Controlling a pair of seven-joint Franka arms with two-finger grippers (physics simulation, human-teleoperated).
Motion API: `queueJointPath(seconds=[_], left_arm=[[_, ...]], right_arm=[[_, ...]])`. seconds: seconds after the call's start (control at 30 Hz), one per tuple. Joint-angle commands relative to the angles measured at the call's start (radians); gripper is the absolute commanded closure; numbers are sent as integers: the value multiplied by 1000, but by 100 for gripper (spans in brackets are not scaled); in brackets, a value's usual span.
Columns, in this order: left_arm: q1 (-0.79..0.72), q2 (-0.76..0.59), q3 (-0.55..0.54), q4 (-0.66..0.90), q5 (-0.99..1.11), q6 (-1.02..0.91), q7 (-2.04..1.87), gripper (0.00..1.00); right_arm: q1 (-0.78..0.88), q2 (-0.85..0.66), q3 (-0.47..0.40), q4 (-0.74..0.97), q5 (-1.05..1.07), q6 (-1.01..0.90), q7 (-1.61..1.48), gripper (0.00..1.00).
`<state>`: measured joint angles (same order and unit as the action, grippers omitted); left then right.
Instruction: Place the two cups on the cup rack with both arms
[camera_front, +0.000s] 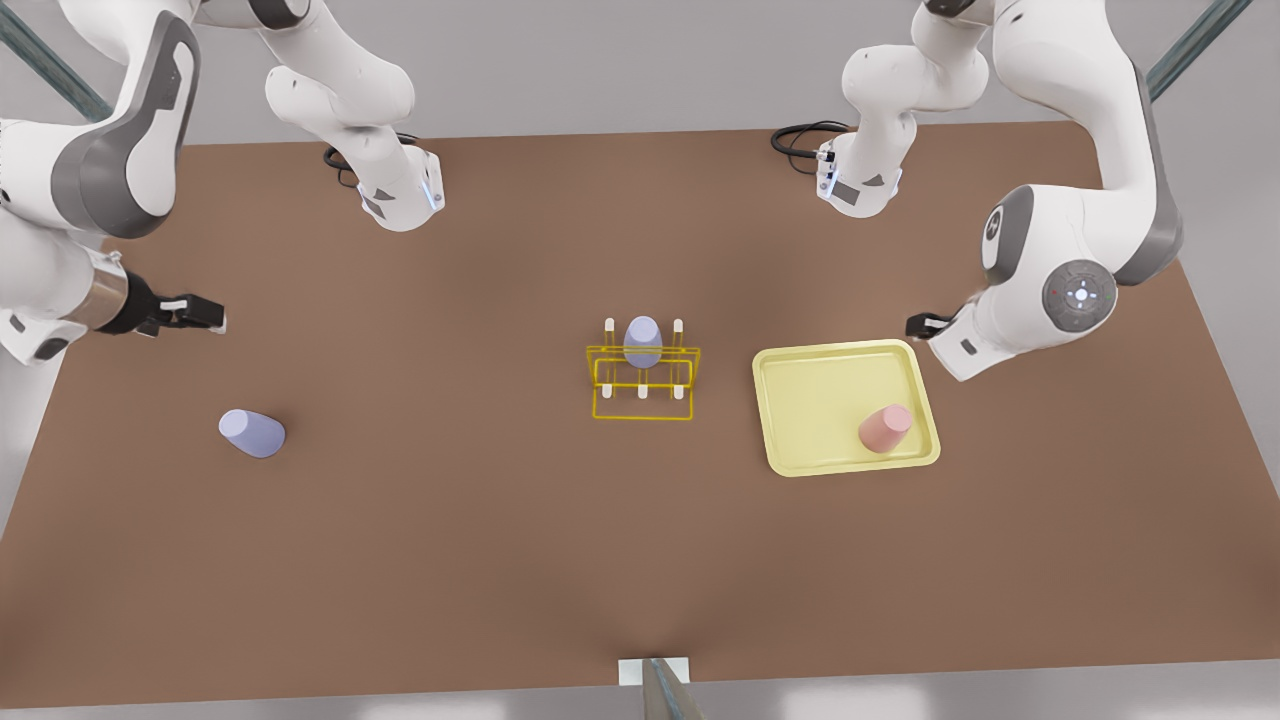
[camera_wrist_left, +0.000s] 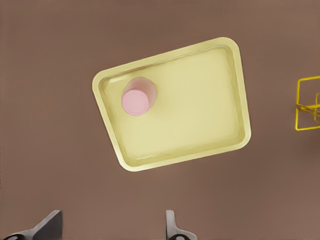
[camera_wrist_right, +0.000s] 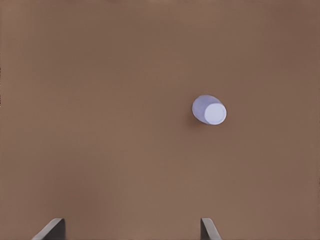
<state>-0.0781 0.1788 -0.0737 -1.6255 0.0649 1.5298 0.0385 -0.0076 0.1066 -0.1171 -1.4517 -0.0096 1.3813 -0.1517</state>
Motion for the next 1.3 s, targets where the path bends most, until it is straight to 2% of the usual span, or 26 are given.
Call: queueJointPath(seconds=[0.0,0.1,0.17,0.2,0.27,0.33,0.47,0.5,0.57,0.77,0.93,1.23,1.27], left_arm=[[6,-1,0,-2,9,168,-98,0],[0,83,0,-2,7,196,-103,0],[4,168,8,-40,6,392,-104,0],[6,169,12,-137,4,542,-104,0],[11,166,38,-246,4,688,-101,0],[20,160,58,-330,4,763,-101,0],[1,189,68,-369,-16,806,-106,0],[-3,185,68,-369,-85,799,-101,0],[-3,188,68,-370,-83,788,-88,0],[-8,243,68,-369,-82,840,-88,0],[-6,300,68,-369,-82,862,-89,0],[-8,317,68,-378,-82,866,-89,0],[-6,317,68,-379,-82,866,-89,8]], right_arm=[[-8,2,-1,1,-1,125,-117,0],[-12,2,-1,-1,-1,124,-121,0],[-15,109,-1,-6,-23,214,-135,0],[-43,175,-3,1,-23,258,-202,0],[-57,294,-3,-6,-7,404,-215,0],[-98,393,-3,-6,54,504,-255,0],[-161,466,-3,-18,86,588,-362,0],[-167,455,-3,-65,89,640,-377,0],[-186,441,-3,-116,105,720,-447,0],[-187,269,-6,-466,89,1026,-480,0],[-201,280,-21,-495,79,1027,-489,0],[-210,308,-19,-602,92,1099,-485,0],[-210,314,-19,-605,92,1104,-485,0]])
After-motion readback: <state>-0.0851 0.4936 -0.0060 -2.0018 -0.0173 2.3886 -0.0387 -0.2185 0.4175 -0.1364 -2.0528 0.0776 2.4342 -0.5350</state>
